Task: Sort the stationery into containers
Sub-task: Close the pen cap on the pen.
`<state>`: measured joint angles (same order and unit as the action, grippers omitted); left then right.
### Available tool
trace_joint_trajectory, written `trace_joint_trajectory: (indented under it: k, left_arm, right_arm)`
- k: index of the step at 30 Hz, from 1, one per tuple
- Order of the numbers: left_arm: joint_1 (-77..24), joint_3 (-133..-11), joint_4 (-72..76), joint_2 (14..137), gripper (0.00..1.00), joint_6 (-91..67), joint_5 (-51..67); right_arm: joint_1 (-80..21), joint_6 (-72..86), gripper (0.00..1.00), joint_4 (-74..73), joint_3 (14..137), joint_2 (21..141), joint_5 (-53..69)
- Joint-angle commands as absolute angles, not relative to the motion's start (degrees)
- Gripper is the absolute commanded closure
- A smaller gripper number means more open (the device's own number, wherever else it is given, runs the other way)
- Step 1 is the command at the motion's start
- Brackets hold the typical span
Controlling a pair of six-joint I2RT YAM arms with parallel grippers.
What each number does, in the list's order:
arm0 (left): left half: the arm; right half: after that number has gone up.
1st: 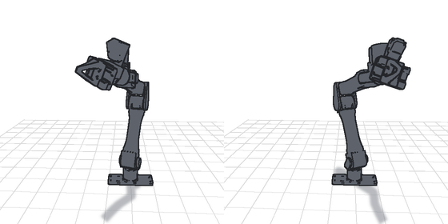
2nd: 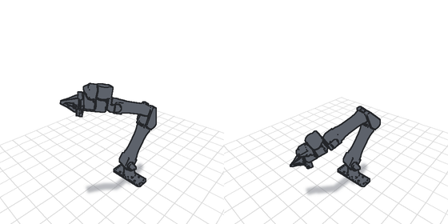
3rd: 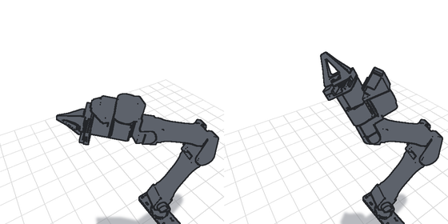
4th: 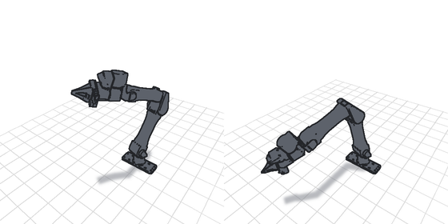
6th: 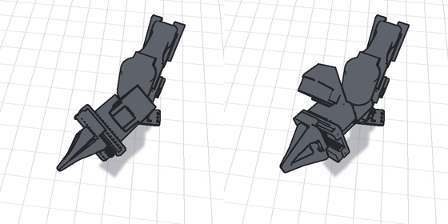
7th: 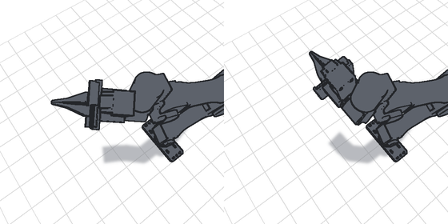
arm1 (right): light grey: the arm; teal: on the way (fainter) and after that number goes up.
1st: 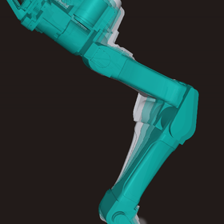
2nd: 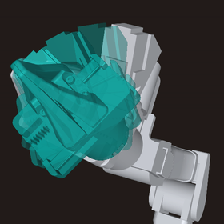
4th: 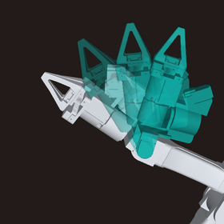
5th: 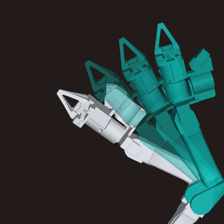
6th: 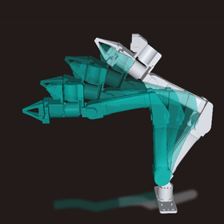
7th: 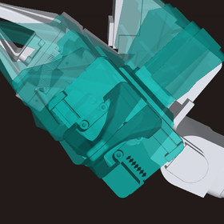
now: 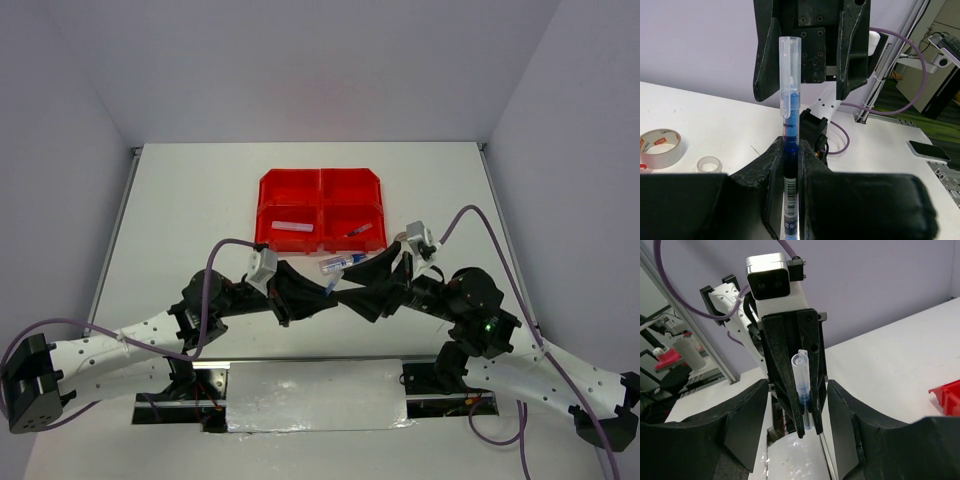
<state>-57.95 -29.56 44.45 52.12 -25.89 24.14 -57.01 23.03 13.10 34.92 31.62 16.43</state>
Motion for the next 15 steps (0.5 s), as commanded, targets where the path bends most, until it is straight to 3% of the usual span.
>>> trace_joint_trajectory:
  k: [1, 5, 11, 13, 15]
  left_arm:
    - [-58.2, -30.4, 49.1, 52.1, 1.0, -26.5, 25.0]
    - [-58.2, -30.4, 49.9, 52.5, 1.0, -27.0, 26.2]
    - [-58.2, -30.5, 49.5, 52.8, 1.0, -26.9, 26.5]
    - [-58.2, -30.5, 49.2, 52.8, 1.0, -26.9, 26.4]
    - [-58.2, -30.4, 49.0, 52.8, 1.0, -26.8, 26.2]
  right_arm:
    - [-57.3, 22.1, 0.41, 16.9, 35.8, 31.8, 15.3]
    - [-57.4, 22.4, 0.43, 17.3, 36.5, 33.3, 14.7]
    - [-57.3, 23.1, 0.54, 19.7, 36.5, 34.5, 13.5]
    - [-57.2, 22.9, 0.73, 19.9, 36.8, 35.0, 14.1]
    - [-57.3, 23.2, 0.77, 20.0, 36.8, 35.1, 14.2]
